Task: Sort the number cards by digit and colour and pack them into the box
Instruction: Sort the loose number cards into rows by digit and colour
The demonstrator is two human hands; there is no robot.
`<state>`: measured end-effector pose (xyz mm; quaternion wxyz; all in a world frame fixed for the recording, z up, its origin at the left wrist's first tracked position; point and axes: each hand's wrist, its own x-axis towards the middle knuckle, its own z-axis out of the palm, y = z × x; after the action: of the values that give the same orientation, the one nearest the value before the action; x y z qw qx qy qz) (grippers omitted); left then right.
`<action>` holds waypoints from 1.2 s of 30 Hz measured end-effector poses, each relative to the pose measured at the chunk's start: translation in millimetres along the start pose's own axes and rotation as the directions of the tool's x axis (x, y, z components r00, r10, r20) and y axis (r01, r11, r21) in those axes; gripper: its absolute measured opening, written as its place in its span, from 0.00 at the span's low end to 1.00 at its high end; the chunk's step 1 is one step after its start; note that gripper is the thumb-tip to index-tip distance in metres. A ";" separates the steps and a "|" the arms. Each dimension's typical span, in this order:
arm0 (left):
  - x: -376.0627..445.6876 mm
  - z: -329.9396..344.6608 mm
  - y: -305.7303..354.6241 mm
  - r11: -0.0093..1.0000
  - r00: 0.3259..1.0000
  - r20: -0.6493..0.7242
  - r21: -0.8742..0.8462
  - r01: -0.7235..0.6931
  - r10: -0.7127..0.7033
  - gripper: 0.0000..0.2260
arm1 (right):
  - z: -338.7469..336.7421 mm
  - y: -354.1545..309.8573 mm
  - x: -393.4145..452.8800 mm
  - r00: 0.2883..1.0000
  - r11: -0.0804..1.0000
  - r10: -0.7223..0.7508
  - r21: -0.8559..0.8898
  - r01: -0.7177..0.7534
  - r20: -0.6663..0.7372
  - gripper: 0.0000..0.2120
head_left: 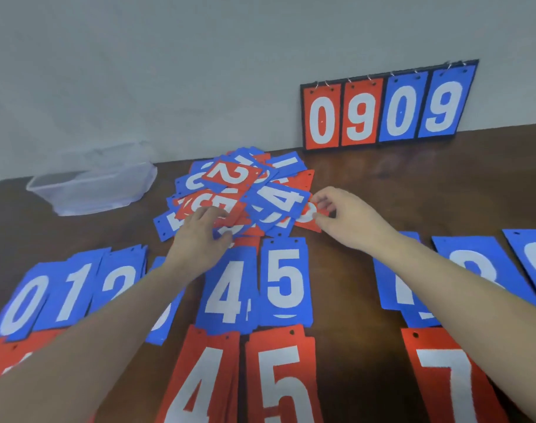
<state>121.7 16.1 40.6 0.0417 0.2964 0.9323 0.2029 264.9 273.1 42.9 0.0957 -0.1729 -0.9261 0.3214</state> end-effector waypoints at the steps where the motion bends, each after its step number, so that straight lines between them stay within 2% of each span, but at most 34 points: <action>1: 3.7 -1.1 -5.7 1.000 1.000 0.003 -0.009 0.019 -0.019 0.17 | 5.4 -4.6 6.1 1.000 1.000 -0.003 -0.007 0.003 0.016 0.12; 6: 29.3 -3.2 -27.4 0.997 0.998 -0.015 -0.045 0.063 -0.064 0.19 | 29.2 -20.0 38.6 0.997 0.998 -0.049 -0.041 0.052 0.061 0.12; 10: 53.4 -3.6 -40.5 0.999 1.000 -0.005 -0.032 0.024 -0.024 0.23 | 40.6 -30.2 65.4 0.994 0.991 -0.077 -0.101 0.085 0.078 0.16; 14: 69.9 -1.9 -57.1 0.998 0.994 0.103 0.054 -0.028 0.023 0.32 | 52.3 -30.6 82.3 0.994 0.990 -0.073 -0.115 0.082 0.078 0.25; 17: 73.0 2.8 -66.3 0.991 0.989 0.150 0.127 -0.029 0.010 0.36 | 60.8 -21.3 89.3 0.985 0.960 -0.080 -0.253 0.117 0.151 0.26; 20: 74.5 1.7 -64.4 0.978 0.990 0.137 0.200 -0.052 0.025 0.37 | 61.7 -10.7 90.3 0.977 0.937 -0.088 -0.316 0.148 0.195 0.26; 27: 79.4 -10.8 -56.6 0.940 0.977 0.202 0.316 -0.127 0.064 0.37 | 53.2 -7.2 86.7 0.984 0.931 -0.096 -0.337 0.142 0.151 0.26; 31: 83.6 -11.8 -53.3 0.942 0.971 0.231 0.308 -0.131 0.060 0.31 | 48.5 -7.6 83.6 0.993 0.939 -0.027 -0.339 0.064 0.111 0.28; 36: 76.2 -15.4 -44.6 0.919 0.967 0.217 0.336 -0.206 0.137 0.27 | 36.4 -4.3 79.4 0.991 0.933 0.110 -0.351 -0.075 0.081 0.33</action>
<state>32.3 20.9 40.0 0.0576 0.3976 0.9157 0.0045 180.1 279.8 22.6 0.0022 -0.2145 -0.9626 0.1655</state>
